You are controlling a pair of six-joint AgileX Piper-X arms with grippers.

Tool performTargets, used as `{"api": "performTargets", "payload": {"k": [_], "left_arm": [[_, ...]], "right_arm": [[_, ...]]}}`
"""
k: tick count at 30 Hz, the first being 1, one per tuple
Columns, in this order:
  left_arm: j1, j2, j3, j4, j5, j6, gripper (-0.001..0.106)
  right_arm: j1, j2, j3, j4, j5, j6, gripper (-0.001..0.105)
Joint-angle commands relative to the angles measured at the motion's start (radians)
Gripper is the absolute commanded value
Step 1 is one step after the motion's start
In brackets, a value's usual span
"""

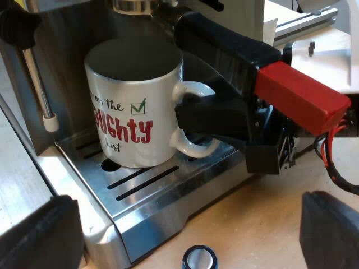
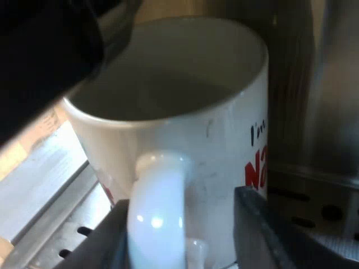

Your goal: Remove mug from coffee machine

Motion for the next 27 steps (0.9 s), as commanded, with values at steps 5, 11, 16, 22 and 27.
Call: {"api": "performTargets", "payload": {"k": [5, 11, 16, 22, 27], "left_arm": [[-0.005, -0.003, -0.005, -0.016, 0.005, 0.006, 0.080], [-0.005, -0.003, -0.005, -0.016, 0.005, 0.006, 0.080], [-0.005, -0.003, -0.005, -0.016, 0.005, 0.006, 0.080], [-0.005, -0.003, -0.005, -0.016, 0.005, 0.006, 0.080], [-0.005, -0.003, -0.005, -0.019, 0.005, 0.006, 0.080]], "right_arm": [[-0.005, -0.006, -0.016, 0.000, -0.009, -0.058, 0.007], [-0.005, -0.006, -0.016, 0.000, -0.009, -0.088, 0.000], [-0.005, -0.010, -0.016, 0.003, -0.002, -0.163, 0.000], [-0.004, -0.042, -0.007, 0.061, -0.001, -0.163, 0.000], [-0.004, -0.076, 0.025, 0.061, 0.022, -0.141, 0.000]]}}
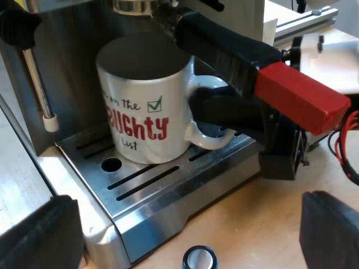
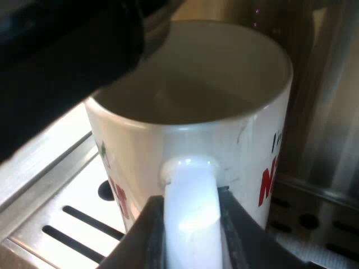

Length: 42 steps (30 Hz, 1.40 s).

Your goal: Remove mug from coffee machine

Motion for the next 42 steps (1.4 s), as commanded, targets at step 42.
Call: {"api": "performTargets", "payload": {"k": [42], "left_arm": [[-0.158, -0.006, -0.032, -0.019, 0.108, -0.003, 0.080]], "right_arm": [[0.100, -0.500, 0.273, 0.200, 0.178, 0.031, 0.000]]}}
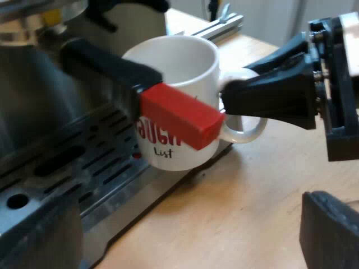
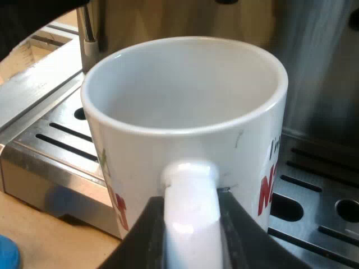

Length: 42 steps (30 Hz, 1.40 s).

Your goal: Remove mug from coffee machine

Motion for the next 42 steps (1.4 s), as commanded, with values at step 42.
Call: {"api": "performTargets", "payload": {"k": [42], "left_arm": [[-0.231, -0.008, -0.128, 0.021, 0.138, -0.037, 0.080]], "right_arm": [[0.302, -0.534, 0.013, 0.724, 0.456, 0.335, 0.000]]}}
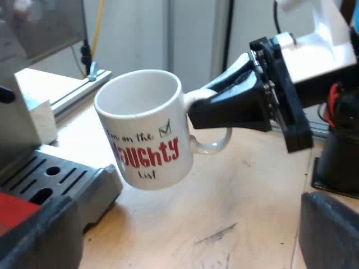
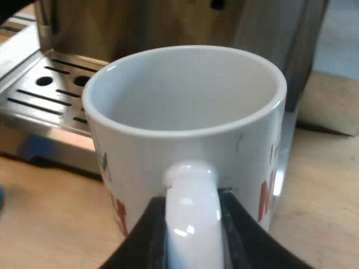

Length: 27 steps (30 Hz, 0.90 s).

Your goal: Remove mug from coffee machine

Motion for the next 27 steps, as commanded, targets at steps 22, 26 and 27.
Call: {"api": "performTargets", "payload": {"k": [22, 26, 27], "left_arm": [[-0.074, 0.169, -0.004, -0.104, 0.065, -0.013, 0.080], [-0.134, 0.195, -0.004, -0.104, 0.054, -0.008, 0.080], [-0.148, 0.204, -0.004, -0.104, 0.045, 0.002, 0.080]], "right_arm": [[-0.132, -0.176, 0.130, 0.036, 0.107, 0.052, 0.000], [-0.220, -0.176, 0.130, 0.036, 0.014, 0.008, 0.000], [-0.297, -0.176, 0.130, 0.029, -0.030, -0.031, 0.000]]}}
